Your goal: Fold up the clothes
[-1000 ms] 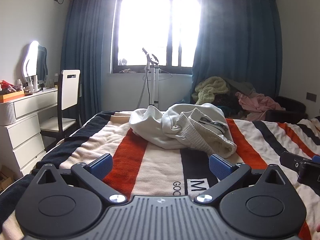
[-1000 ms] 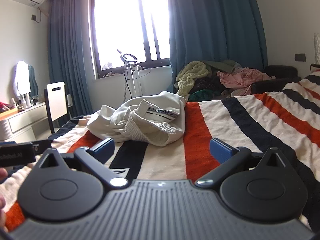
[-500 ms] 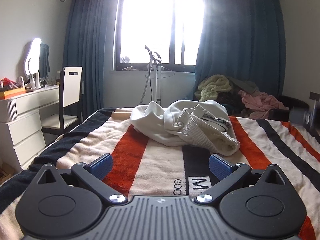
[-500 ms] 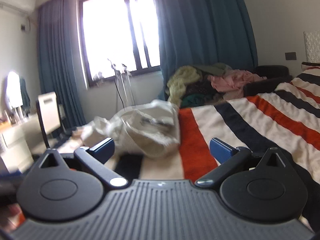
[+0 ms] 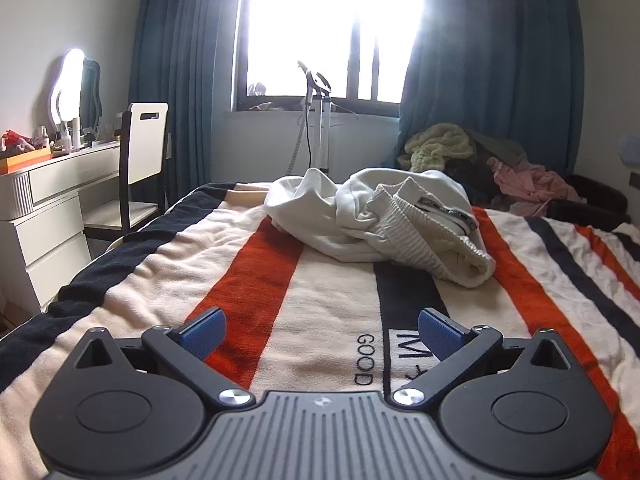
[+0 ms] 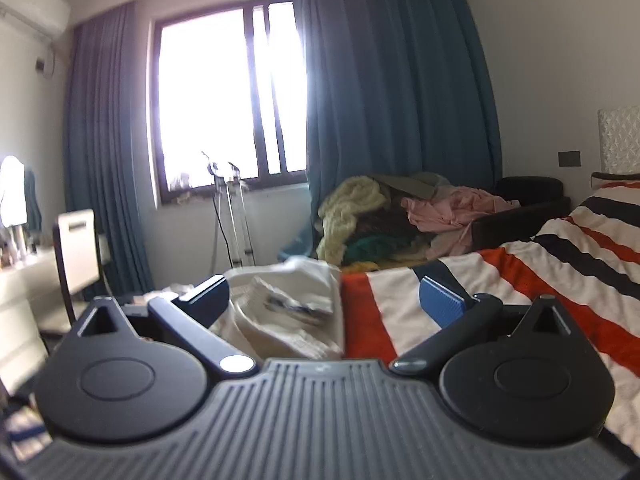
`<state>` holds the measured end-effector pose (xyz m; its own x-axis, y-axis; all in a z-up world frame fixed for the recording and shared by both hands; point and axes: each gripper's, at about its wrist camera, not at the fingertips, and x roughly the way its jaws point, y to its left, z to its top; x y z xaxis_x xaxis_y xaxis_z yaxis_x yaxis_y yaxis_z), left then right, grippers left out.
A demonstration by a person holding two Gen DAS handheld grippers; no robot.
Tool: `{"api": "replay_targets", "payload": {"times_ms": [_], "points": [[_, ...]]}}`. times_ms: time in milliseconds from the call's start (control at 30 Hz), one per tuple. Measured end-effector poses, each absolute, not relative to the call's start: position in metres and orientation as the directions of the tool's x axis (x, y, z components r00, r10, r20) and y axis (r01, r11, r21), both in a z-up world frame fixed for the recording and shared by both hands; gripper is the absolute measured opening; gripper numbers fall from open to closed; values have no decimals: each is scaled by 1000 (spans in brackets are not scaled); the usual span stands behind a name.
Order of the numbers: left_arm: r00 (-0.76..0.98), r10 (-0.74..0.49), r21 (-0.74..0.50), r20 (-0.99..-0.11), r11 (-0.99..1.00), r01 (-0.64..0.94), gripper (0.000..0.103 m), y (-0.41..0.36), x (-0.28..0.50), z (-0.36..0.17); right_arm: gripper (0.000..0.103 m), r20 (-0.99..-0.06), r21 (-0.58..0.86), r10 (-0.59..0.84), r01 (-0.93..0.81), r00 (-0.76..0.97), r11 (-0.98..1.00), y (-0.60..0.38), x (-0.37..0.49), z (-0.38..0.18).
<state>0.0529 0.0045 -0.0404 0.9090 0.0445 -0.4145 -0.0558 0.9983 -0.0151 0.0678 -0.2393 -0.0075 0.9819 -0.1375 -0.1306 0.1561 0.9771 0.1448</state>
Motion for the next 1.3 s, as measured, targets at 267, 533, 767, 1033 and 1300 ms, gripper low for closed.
{"api": "replay_targets", "payload": {"times_ms": [267, 533, 767, 1033, 1300], "points": [[908, -12, 58, -418, 997, 40, 103, -28, 131, -43, 103, -242, 275, -153, 219, 958, 936, -279, 87, -41], [899, -153, 169, -410, 956, 240, 103, -88, 283, -46, 103, -315, 217, -222, 298, 923, 930, -290, 118, -74], [898, -54, 351, -436, 909, 225, 103, -129, 427, -58, 103, -337, 214, -202, 283, 920, 935, -287, 155, -98], [850, -9, 305, -526, 932, 198, 70, -135, 502, -79, 103, -397, 256, -164, 281, 903, 925, -288, 181, -125], [865, -36, 200, -500, 967, 156, 12, -130, 465, -33, 103, -168, 119, -296, 317, 940, 941, -265, 149, -104]]}}
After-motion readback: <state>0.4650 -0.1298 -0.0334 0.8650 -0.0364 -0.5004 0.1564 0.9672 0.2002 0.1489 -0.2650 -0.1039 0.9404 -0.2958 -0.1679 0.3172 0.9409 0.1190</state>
